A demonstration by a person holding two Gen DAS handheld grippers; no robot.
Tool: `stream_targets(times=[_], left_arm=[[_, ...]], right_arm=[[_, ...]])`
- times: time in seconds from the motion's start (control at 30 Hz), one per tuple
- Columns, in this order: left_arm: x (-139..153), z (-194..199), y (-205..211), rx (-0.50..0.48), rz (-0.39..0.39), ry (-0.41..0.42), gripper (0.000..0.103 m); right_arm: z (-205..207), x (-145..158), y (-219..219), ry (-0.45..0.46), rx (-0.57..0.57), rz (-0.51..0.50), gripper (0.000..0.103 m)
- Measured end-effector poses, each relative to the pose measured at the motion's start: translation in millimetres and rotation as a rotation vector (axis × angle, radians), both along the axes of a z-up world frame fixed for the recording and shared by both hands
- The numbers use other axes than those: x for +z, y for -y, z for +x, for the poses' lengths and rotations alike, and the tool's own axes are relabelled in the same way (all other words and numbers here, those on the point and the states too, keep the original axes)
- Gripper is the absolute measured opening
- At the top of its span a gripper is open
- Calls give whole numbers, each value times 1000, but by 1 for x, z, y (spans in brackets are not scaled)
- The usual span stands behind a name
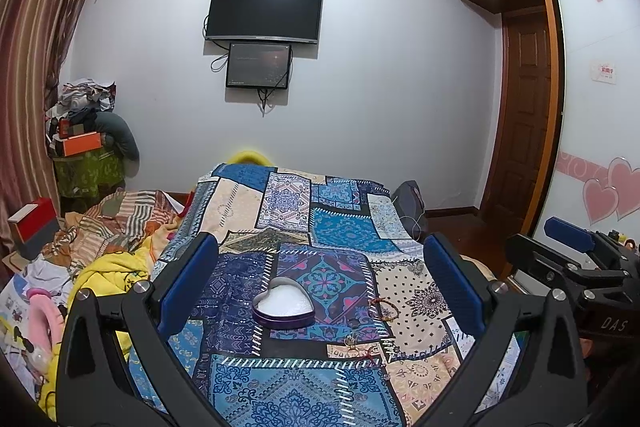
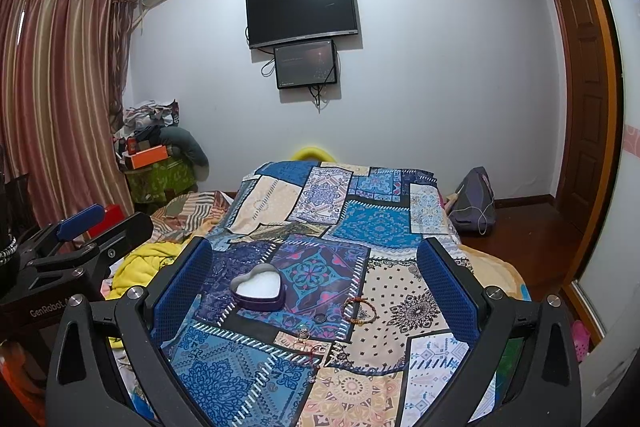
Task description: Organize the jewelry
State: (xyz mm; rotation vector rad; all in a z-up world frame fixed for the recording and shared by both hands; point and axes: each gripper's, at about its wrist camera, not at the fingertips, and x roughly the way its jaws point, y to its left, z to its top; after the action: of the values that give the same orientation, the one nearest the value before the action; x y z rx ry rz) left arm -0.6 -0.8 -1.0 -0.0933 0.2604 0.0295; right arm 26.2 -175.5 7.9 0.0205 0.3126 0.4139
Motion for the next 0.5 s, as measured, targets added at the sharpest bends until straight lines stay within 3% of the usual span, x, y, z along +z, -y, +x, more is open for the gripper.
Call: stream_targets(times=[0.5], left_arm=[[4, 1, 1, 1, 0, 3, 103]], right_arm=[[-1, -3, -2, 2, 0, 1, 102]])
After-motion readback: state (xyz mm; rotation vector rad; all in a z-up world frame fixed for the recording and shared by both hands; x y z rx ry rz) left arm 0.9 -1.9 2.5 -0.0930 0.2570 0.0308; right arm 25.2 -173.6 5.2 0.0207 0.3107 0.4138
